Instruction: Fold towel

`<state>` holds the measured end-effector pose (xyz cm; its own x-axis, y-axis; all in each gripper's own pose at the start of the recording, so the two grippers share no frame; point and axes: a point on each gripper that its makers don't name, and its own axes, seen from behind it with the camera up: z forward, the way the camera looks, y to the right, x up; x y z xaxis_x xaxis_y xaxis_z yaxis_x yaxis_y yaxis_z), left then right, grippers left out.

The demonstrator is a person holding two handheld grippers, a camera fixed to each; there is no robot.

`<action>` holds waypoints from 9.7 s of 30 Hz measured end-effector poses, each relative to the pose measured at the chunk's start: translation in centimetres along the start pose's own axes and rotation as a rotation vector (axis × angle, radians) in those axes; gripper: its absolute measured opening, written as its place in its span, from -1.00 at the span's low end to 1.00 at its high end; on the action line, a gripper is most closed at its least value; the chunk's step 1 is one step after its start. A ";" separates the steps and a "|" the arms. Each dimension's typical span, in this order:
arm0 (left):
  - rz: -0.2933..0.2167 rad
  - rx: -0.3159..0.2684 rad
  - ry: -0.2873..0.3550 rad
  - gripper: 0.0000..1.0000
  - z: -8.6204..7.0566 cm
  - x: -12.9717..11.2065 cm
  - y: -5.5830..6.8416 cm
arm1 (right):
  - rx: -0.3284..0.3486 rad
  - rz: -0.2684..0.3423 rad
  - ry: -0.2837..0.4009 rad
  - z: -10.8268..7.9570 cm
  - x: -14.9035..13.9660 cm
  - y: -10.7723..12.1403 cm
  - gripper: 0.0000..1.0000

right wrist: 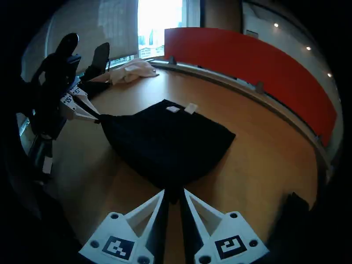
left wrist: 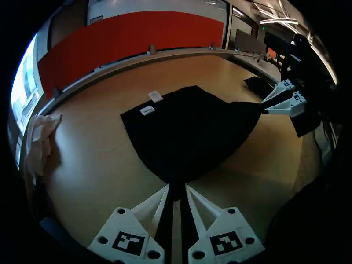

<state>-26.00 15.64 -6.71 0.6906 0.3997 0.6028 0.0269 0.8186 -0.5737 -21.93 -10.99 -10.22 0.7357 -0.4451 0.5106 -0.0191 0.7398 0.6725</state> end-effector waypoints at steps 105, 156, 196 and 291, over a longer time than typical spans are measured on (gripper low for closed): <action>-0.021 0.069 -0.084 -0.73 7.6 3.2 -4.0 | -0.037 0.047 -0.106 5.9 0.3 6.1 -0.64; 0.025 0.200 -0.062 0.81 7.9 5.0 -8.7 | -0.175 0.068 -0.067 7.1 1.8 10.9 0.86; -0.144 0.213 -0.019 0.82 0.8 0.0 -4.6 | -0.149 0.070 -0.046 1.4 -0.9 5.5 0.88; -0.272 0.415 0.137 0.82 -7.6 -5.9 -5.9 | 0.019 -0.039 -0.190 2.1 -4.4 2.7 -0.95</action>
<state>-24.70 5.26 -11.08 0.7878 0.1140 0.6052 -0.0507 0.9914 -0.1207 -26.65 -8.07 -9.49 0.5951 -0.5621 0.5743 -0.0070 0.7110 0.7032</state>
